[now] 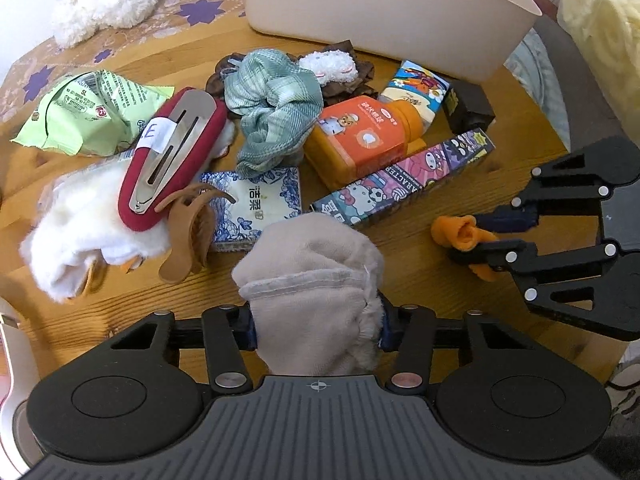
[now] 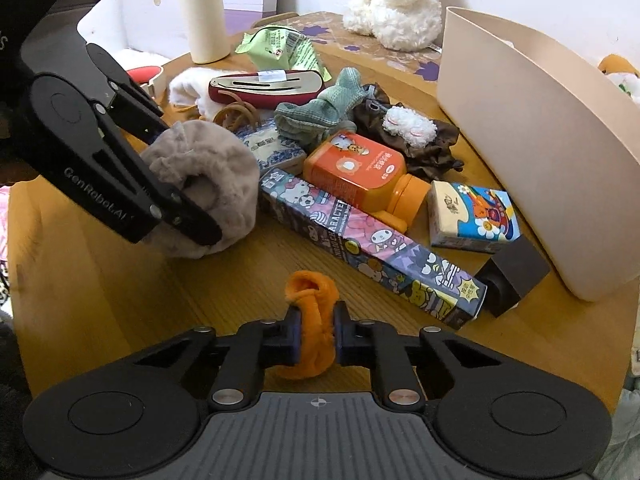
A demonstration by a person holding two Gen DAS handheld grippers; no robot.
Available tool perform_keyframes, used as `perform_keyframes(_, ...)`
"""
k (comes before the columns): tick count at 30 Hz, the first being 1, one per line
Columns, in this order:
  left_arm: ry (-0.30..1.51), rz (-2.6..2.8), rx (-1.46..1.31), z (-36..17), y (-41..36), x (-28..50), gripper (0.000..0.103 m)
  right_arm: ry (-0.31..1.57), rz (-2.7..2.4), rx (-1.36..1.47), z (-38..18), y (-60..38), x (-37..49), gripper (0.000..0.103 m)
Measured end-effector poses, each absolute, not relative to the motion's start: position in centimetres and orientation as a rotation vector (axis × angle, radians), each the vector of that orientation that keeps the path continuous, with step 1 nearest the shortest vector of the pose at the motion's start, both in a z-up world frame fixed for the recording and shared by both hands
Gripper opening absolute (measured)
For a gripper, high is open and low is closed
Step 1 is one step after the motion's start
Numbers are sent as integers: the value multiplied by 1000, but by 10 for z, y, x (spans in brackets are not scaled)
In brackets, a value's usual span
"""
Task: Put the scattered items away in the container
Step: 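Grasp the grey fuzzy sock with the left tool while the right tool grasps the orange sock, then carry the grey sock and orange sock over the basket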
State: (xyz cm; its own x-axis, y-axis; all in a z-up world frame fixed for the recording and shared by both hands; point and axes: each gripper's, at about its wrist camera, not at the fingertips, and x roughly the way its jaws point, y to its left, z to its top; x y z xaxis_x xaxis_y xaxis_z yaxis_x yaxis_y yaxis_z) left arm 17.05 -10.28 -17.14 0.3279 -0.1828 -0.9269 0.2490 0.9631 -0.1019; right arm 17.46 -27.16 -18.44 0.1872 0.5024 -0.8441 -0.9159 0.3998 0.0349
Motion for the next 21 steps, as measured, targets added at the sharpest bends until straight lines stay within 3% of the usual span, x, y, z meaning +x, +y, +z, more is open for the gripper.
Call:
perform_keyframes(10,1162,-293,67,-153,-98,166,48,885,1061,-459,-161,-295,185,12)
perform_keyframes(21,1021,-288,89,-103,-94,187,48,695,983,-424,-109,-319,226,12)
